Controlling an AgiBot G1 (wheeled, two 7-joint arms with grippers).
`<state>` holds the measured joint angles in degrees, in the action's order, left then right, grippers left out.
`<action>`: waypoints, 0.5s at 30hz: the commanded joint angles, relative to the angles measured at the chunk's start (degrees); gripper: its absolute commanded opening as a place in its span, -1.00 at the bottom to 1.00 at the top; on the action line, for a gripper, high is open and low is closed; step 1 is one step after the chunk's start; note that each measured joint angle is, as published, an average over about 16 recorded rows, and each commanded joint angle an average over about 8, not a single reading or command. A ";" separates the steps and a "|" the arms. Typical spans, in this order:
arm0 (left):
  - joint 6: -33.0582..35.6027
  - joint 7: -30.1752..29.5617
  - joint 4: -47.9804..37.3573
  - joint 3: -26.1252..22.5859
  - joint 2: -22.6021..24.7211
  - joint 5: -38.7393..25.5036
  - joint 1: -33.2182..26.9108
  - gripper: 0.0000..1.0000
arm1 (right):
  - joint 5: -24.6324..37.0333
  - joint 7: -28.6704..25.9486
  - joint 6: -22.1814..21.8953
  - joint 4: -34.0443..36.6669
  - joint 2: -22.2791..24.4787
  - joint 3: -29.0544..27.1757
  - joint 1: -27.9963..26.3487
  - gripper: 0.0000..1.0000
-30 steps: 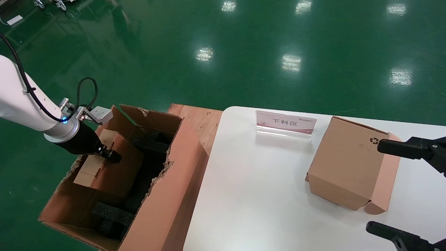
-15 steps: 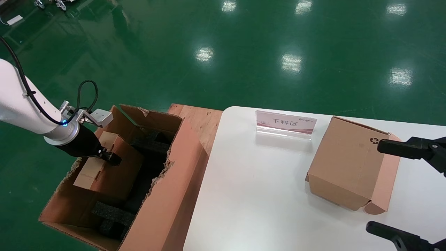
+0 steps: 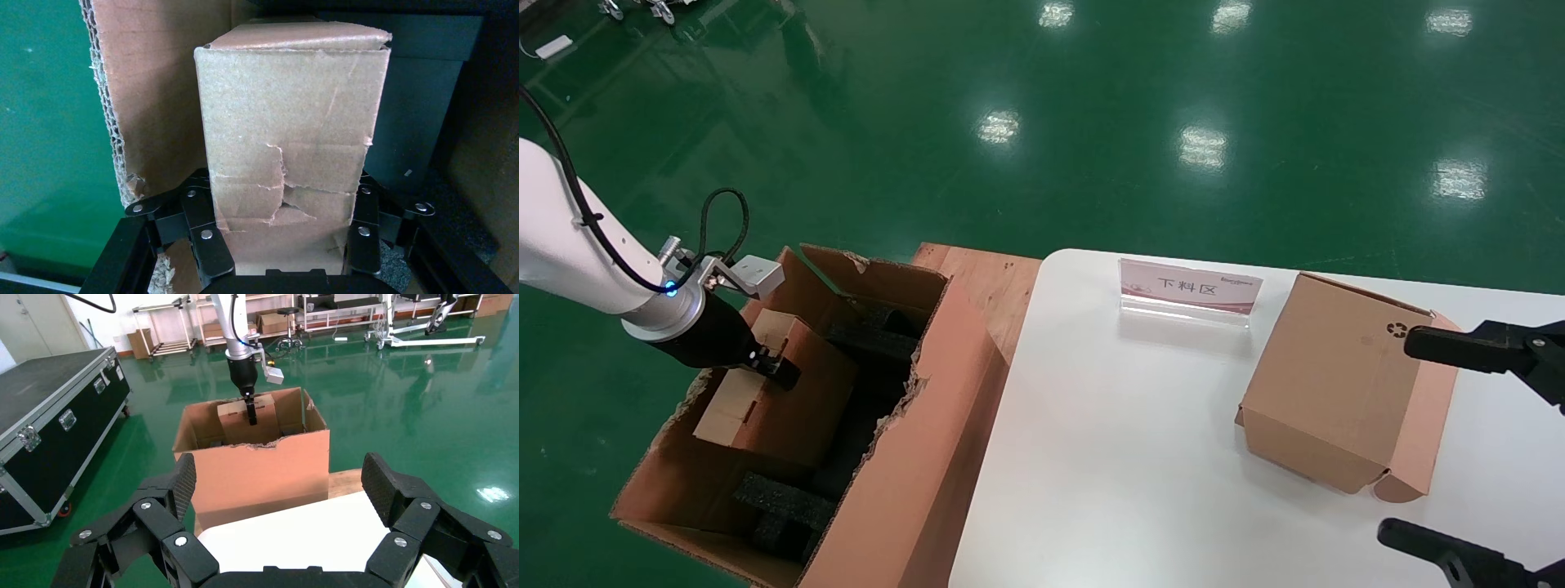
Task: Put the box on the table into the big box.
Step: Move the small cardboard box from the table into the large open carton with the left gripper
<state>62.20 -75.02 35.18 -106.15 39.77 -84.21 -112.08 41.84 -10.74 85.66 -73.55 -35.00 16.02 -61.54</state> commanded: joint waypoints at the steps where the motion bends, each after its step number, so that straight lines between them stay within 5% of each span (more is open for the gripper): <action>1: 0.00 0.00 0.00 0.00 -0.01 0.00 0.01 1.00 | 0.00 0.00 0.00 0.00 0.00 0.00 0.00 1.00; 15: 0.05 -0.01 -0.04 0.01 0.01 0.02 -0.01 1.00 | 0.00 0.00 0.00 0.00 0.00 0.00 0.00 1.00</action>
<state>62.25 -75.03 35.14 -106.14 39.79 -84.19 -112.10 41.84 -10.74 85.66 -73.55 -35.00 16.02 -61.54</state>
